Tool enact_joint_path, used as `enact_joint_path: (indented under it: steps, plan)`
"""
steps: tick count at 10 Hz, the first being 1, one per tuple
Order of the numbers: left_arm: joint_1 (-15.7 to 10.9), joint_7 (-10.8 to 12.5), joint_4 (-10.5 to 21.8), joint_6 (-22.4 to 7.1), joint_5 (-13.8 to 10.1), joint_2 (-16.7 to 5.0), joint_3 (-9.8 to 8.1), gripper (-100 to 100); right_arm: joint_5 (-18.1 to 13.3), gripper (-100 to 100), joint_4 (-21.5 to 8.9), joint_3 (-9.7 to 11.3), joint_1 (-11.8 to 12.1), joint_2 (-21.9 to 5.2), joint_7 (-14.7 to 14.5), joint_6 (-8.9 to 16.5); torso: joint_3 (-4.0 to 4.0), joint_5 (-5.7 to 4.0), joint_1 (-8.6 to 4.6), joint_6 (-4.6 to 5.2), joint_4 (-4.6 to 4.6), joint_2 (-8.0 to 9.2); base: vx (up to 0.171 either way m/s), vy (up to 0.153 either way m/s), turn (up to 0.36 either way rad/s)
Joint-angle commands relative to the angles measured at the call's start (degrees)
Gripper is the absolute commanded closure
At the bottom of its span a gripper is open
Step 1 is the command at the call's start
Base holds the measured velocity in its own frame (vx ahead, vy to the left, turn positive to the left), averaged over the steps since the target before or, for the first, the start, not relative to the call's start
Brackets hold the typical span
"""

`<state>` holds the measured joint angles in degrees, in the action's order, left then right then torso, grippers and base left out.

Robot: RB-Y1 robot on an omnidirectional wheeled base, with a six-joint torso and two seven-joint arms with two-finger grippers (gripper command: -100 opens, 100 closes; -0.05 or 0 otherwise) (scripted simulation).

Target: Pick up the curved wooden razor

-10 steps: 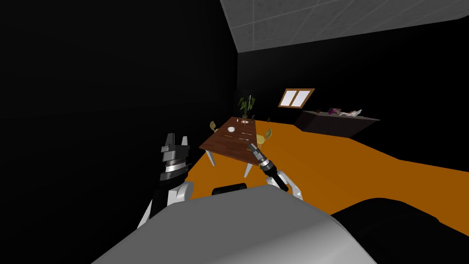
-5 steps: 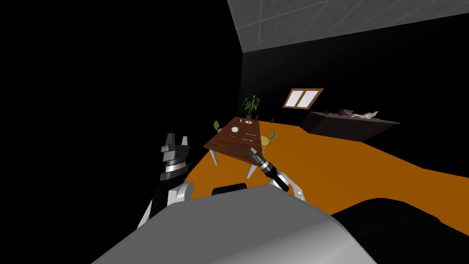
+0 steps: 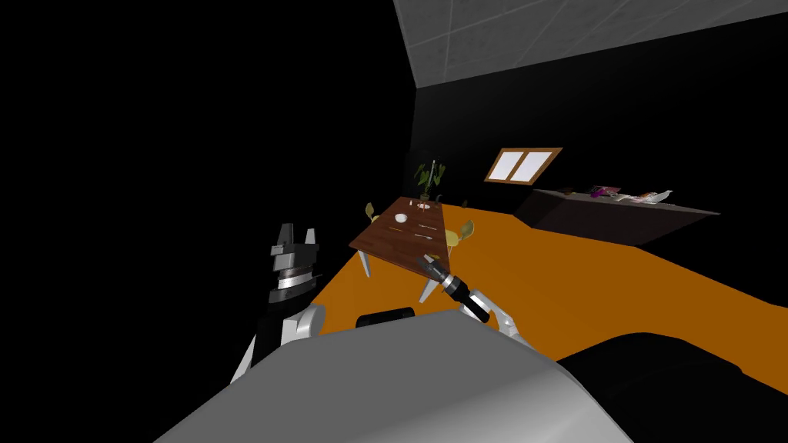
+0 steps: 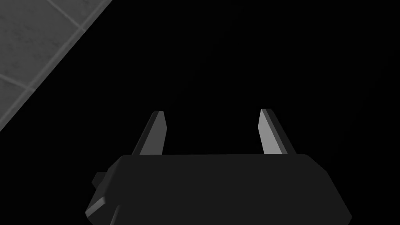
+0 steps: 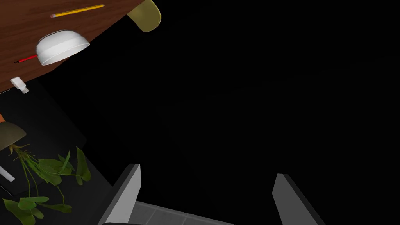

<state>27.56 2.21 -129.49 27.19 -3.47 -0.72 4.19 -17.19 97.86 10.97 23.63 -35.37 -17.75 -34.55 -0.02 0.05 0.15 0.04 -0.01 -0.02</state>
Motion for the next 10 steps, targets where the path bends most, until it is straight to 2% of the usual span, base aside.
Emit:
enact_joint_path:
  steps: [1,3,4,5,6,8,9,10]
  plan:
    - [0.0,0.0,0.0,0.0,0.0,0.0,0.0,0,-1.1,-100,-2.9,1.0,-0.8,-2.4,-1.4,-0.3,0.0,0.0,0.0,0.0,0.0,0.0,0.019,0.068,0.156]
    - [0.0,0.0,0.0,0.0,0.0,0.0,0.0,0,-1.1,-100,-4.8,1.0,-0.8,-2.4,-1.4,-0.3,-0.01,0.02,0.08,-0.01,0.0,-0.03,0.029,0.044,0.043]
    - [0.0,0.0,0.0,0.0,0.0,0.0,0.0,0,-2.2,-100,-7.2,2.0,-1.3,-4.7,-2.6,-0.3,0.0,0.0,-0.04,0.0,0.0,0.01,0.035,0.055,0.171]
    - [0.0,0.0,0.0,0.0,0.0,0.0,0.01,0,-2.2,-100,-8.6,2.0,-1.3,-4.7,-2.6,-0.3,-0.01,0.0,0.03,-0.04,0.0,-0.04,0.033,0.05,0.089]
    - [0.0,0.0,0.0,0.0,0.0,0.0,0.0,0,-3.3,-100,-10.5,3.0,-1.8,-6.8,-3.8,-0.2,-0.02,0.0,0.02,-0.01,0.0,-0.03,0.054,0.073,0.137]
    - [0.0,0.0,0.0,0.0,0.0,0.0,0.0,0,-3.3,-100,-12.5,3.0,-1.8,-6.8,-3.8,-0.2,-0.04,0.02,0.11,-0.01,-0.01,-0.08,0.03,0.051,0.047]
    - [0.0,0.0,0.0,0.0,0.0,0.0,0.0,0,-4.4,-100,-14.4,4.1,-2.4,-8.9,-4.9,-0.1,0.01,0.0,-0.01,0.01,0.0,0.02,0.036,0.051,0.176]
    - [0.0,0.0,0.0,0.0,0.0,0.0,0.0,0,-4.4,-100,-16.0,4.1,-2.4,-8.9,-4.9,-0.1,-0.01,0.01,0.03,-0.03,0.0,-0.02,0.037,0.046,0.088]
